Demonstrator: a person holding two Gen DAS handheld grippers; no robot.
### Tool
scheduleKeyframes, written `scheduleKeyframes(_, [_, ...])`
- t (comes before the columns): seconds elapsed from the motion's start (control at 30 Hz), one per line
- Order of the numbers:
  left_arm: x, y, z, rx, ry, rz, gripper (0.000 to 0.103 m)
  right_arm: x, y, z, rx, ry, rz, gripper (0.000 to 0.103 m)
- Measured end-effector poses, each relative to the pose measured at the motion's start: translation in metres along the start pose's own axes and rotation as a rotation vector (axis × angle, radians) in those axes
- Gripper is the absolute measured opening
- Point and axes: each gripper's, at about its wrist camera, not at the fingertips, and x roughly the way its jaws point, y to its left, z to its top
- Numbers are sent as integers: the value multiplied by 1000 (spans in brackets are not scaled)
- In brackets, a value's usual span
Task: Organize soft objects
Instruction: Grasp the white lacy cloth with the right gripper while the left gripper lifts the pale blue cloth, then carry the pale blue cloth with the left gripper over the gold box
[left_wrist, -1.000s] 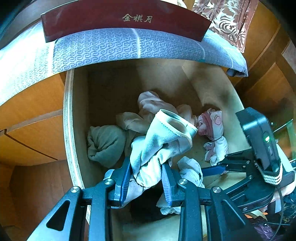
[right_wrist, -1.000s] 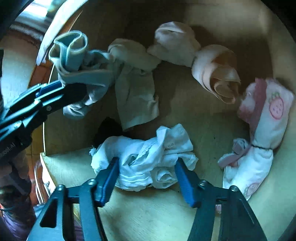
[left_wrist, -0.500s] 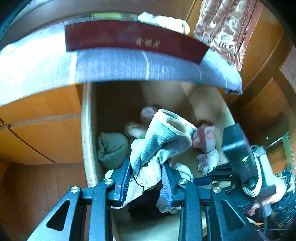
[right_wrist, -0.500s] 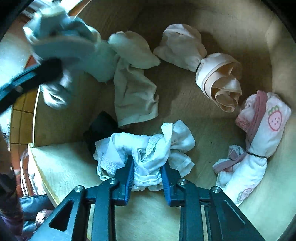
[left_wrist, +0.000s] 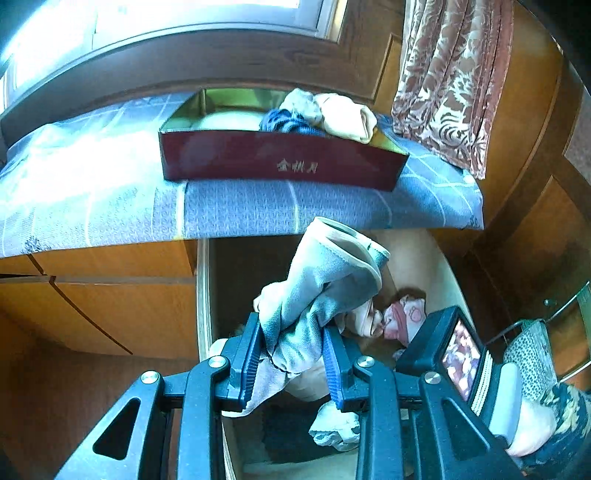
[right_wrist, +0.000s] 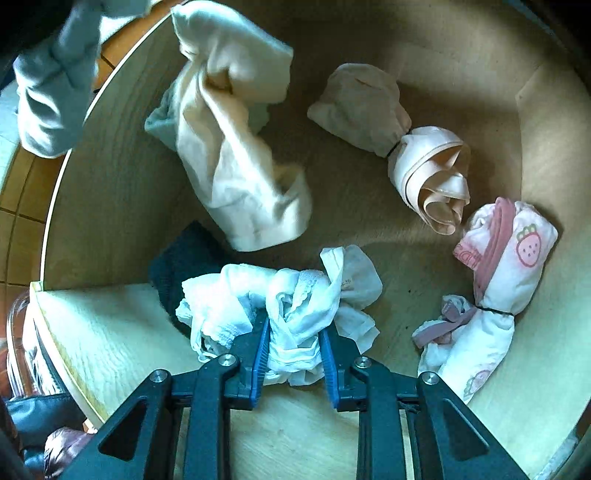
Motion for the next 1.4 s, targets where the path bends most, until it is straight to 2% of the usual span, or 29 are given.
scheduleKeyframes(0.13, [-2,4,3,-49,18,-100,31,5,1,0,-6,1,-4,25])
scheduleKeyframes(0.3, [-5,7,5,-81,3,-133,31,1,0,0,-4,-2,2,25])
scheduleKeyframes(0.37, [-8,4,6,-71,-10,-111,31,3,0,-1,-8,-1,3,25])
scheduleKeyframes(0.4, [-9,4,7,-70,-4,-129,31,4,0,-1,-12,0,3,25])
scheduleKeyframes(0.47, [-10,11,6,-129,11,-208,31,9,-2,-1,-20,2,2,25])
scheduleKeyframes(0.6, [-14,11,10,-139,-2,-225,31,6,3,-3,-18,0,9,25])
scheduleKeyframes(0.7, [-26,11,15,-143,-24,-296,31,1,-2,1,-16,8,12,25])
scheduleKeyframes(0.8, [-31,9,20,-115,-17,-312,31,0,-3,1,-20,7,10,25])
scheduleKeyframes(0.87, [-31,7,21,-81,-10,-224,31,-3,-2,2,-16,5,13,25])
scheduleKeyframes(0.93, [-37,3,25,-90,3,-353,30,-2,-2,2,-18,4,14,25])
scheduleKeyframes(1.0, [-43,-6,31,-22,-29,-242,28,-1,-3,1,-8,3,22,25])
scheduleKeyframes(1.07, [-41,7,34,-119,-19,-314,28,-1,-4,1,-15,0,19,25])
scheduleKeyframes(1.13, [-46,5,36,-95,-45,-269,28,-2,-4,1,-7,-6,25,25])
scheduleKeyframes(1.17, [-47,5,36,-90,-39,-279,28,-2,-6,1,-3,-6,30,25])
scheduleKeyframes(1.23, [-45,4,36,-120,-6,-368,28,-2,-5,1,-11,-6,26,25])
scheduleKeyframes(1.3, [-46,3,37,-114,-1,-381,28,-2,-6,1,-13,-6,27,25])
scheduleKeyframes(1.33, [-47,4,38,-132,-3,-406,27,-2,-4,1,-13,-4,26,25])
scheduleKeyframes(1.37, [-49,5,40,-155,4,-467,26,-2,-4,0,-13,-7,26,25])
scheduleKeyframes(1.4, [-53,3,42,-139,-14,-463,25,-2,-4,0,-11,-11,29,25])
